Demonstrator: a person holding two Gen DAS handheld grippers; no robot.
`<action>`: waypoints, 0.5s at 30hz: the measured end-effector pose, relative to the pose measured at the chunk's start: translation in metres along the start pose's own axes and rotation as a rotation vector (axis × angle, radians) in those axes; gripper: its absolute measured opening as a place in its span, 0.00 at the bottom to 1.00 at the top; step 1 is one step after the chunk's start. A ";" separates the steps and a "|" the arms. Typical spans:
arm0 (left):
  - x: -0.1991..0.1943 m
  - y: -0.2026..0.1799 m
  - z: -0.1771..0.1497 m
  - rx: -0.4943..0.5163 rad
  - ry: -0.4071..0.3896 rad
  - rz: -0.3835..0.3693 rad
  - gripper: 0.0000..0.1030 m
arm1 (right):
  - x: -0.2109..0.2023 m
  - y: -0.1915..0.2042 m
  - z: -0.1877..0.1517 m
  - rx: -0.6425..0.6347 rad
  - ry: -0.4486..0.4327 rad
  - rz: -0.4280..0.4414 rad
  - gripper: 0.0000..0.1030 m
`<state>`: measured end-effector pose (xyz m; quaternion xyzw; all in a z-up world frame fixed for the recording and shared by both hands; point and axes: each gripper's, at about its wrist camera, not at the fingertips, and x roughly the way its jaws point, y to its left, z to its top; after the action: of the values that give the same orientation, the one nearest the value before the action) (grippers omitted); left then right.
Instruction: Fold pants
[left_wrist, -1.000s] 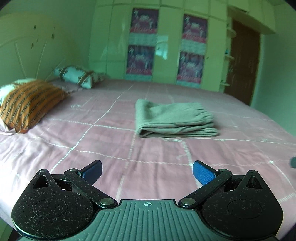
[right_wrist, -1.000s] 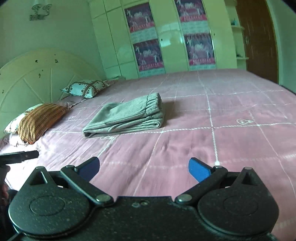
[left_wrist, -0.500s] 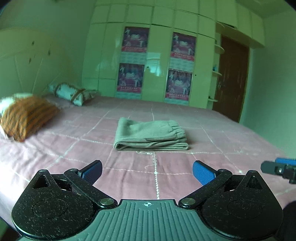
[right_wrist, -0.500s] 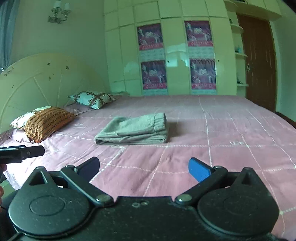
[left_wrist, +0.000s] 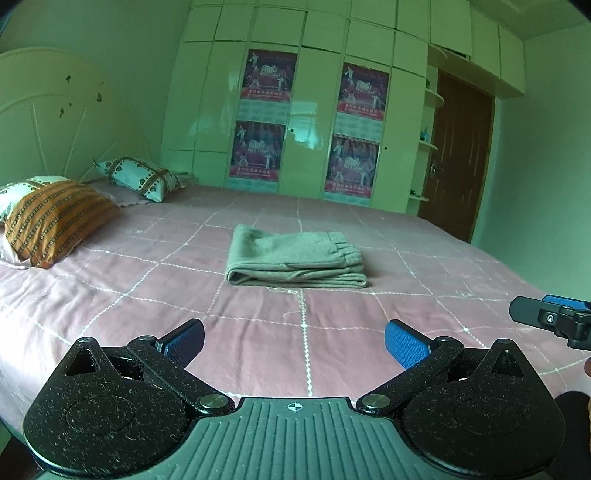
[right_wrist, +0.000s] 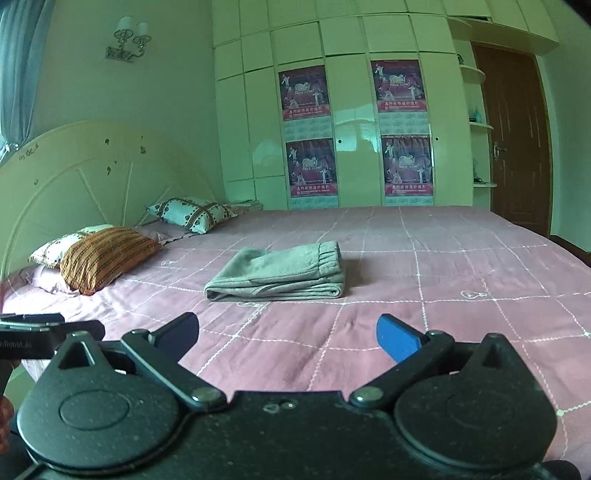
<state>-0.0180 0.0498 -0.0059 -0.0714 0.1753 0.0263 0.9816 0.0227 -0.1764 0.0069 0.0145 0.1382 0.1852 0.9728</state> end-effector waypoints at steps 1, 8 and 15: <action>0.001 0.001 0.000 -0.008 -0.003 -0.001 1.00 | 0.000 0.001 0.001 -0.002 -0.005 -0.001 0.94; -0.002 -0.002 0.006 0.002 -0.025 0.004 1.00 | -0.004 0.010 0.002 -0.024 -0.022 0.015 0.94; -0.006 -0.015 0.011 0.040 -0.056 -0.012 1.00 | -0.013 0.010 0.007 -0.036 -0.055 0.018 0.94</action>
<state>-0.0186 0.0363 0.0083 -0.0521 0.1480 0.0191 0.9874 0.0098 -0.1720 0.0173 0.0032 0.1080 0.1959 0.9747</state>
